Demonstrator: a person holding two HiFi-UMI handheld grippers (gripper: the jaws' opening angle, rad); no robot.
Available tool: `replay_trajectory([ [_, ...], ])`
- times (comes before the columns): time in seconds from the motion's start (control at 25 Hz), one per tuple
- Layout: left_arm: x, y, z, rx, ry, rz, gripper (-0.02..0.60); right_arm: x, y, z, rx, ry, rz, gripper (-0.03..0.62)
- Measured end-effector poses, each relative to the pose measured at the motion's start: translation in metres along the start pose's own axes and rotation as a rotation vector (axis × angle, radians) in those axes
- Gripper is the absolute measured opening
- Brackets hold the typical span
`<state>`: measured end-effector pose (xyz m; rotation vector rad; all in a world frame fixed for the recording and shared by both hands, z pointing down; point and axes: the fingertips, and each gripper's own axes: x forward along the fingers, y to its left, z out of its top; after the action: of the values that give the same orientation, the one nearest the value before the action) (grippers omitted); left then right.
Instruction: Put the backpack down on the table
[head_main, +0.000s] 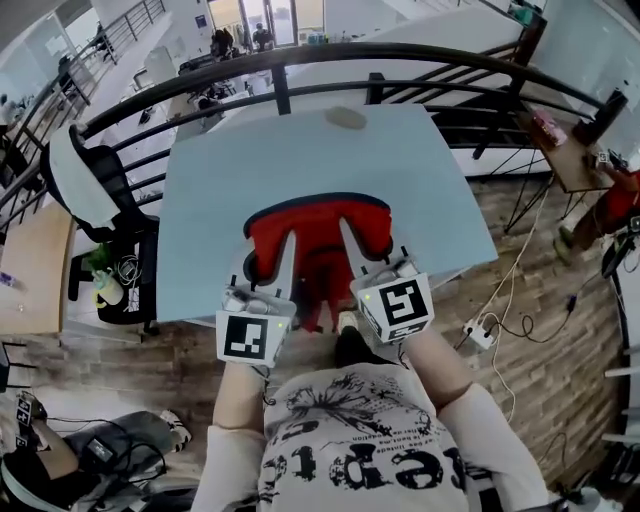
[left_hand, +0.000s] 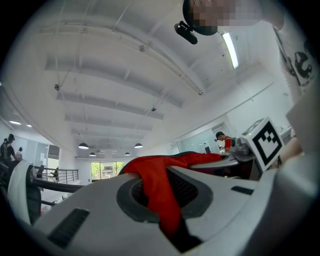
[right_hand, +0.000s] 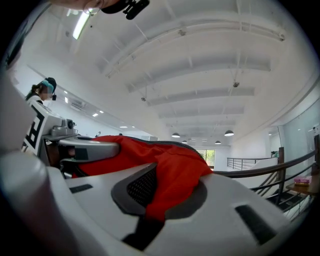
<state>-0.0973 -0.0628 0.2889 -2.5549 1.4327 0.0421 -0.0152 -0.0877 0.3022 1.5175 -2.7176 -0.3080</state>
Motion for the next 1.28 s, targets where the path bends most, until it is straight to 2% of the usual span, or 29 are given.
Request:
replay_trajectory([
  [0.32,0.116,0.045,-0.008,0.013,0.01,0.096,0.034,0.098,-0.086,-0.008,-0.009,-0.028,0.098,0.025],
  [0.48,0.164,0.076,-0.005,0.036,-0.047,0.149,0.034,0.148,-0.114,-0.013,-0.022,-0.033,0.136,0.026],
  [0.56,0.186,0.091,-0.012,0.025,-0.046,0.162,0.034,0.172,-0.125,-0.02,-0.008,-0.007,0.15,0.026],
  [0.92,0.271,0.152,-0.067,0.009,0.028,0.156,0.034,0.27,-0.17,-0.07,0.019,0.038,0.128,0.028],
  [1.12,0.318,0.181,-0.1,-0.014,0.054,0.121,0.034,0.317,-0.195,-0.095,0.031,0.073,0.107,0.028],
  [1.28,0.336,0.205,-0.125,-0.029,0.057,0.101,0.034,0.345,-0.199,-0.112,0.027,0.091,0.094,0.028],
])
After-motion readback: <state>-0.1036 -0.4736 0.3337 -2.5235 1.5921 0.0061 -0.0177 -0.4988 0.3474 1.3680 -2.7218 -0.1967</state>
